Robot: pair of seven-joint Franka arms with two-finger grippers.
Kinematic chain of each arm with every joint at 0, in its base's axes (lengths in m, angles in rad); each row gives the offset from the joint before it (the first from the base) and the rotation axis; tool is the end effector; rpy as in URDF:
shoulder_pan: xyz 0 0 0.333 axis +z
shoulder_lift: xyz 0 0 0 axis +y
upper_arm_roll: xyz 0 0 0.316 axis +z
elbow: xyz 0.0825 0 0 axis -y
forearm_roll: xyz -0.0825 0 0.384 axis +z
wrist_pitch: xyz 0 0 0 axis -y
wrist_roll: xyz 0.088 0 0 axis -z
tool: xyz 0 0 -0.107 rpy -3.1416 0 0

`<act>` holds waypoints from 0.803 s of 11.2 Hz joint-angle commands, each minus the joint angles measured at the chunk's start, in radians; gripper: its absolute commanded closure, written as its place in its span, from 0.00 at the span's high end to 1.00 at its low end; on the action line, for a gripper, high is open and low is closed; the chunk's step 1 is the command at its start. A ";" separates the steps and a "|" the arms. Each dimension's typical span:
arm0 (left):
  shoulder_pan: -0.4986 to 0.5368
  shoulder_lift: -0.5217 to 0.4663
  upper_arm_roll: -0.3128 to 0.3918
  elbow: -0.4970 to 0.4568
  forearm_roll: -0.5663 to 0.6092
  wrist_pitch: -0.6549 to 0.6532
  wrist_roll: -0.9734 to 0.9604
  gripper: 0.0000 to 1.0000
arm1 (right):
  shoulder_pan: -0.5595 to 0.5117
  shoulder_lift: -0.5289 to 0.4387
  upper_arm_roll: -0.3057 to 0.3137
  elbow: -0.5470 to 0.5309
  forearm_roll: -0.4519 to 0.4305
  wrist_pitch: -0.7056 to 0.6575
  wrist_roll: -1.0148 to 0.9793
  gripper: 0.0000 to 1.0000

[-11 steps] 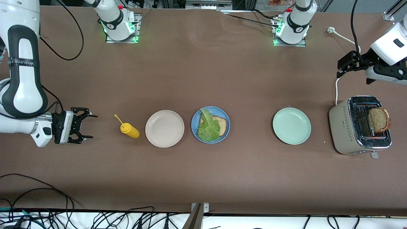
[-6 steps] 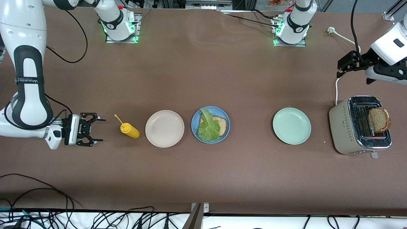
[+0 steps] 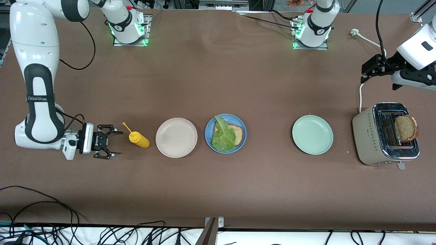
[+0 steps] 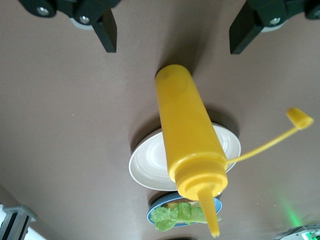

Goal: Make sandwich in blue plate with both arms
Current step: 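Lower the open right gripper around the yellow squeeze bottle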

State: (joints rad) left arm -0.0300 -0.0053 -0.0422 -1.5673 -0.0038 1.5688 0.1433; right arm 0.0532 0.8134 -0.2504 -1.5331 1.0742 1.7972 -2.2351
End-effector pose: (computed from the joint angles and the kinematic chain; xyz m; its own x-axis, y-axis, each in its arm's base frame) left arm 0.5513 -0.0404 0.6289 0.9768 -0.2138 0.0072 -0.2139 -0.9769 0.0026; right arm 0.6715 -0.0347 0.1742 0.0736 0.6407 0.7642 0.9952 0.0028 -0.0982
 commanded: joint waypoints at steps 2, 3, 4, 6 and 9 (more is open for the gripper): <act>0.004 0.004 -0.001 0.021 0.028 -0.018 -0.005 1.00 | 0.008 0.079 0.017 0.002 0.162 0.008 -0.196 1.00; 0.005 0.005 0.001 0.021 0.028 -0.018 -0.005 1.00 | 0.011 0.084 0.022 -0.001 0.168 0.010 -0.196 1.00; 0.007 0.004 0.002 0.021 0.028 -0.016 -0.005 1.00 | 0.013 0.084 0.029 -0.018 0.188 0.008 -0.196 1.00; 0.009 0.004 0.005 0.021 0.027 -0.016 -0.005 1.00 | 0.030 0.092 0.048 -0.050 0.226 0.010 -0.198 1.00; 0.009 0.004 0.007 0.021 0.027 -0.018 -0.005 1.00 | 0.053 0.105 0.049 -0.064 0.256 0.010 -0.193 1.00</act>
State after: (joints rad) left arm -0.0234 -0.0052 -0.0343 -1.5673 -0.0038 1.5687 0.1433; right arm 0.0895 0.9163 -0.2000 -1.5726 1.2874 1.7988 -2.4095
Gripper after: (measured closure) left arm 0.000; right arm 0.000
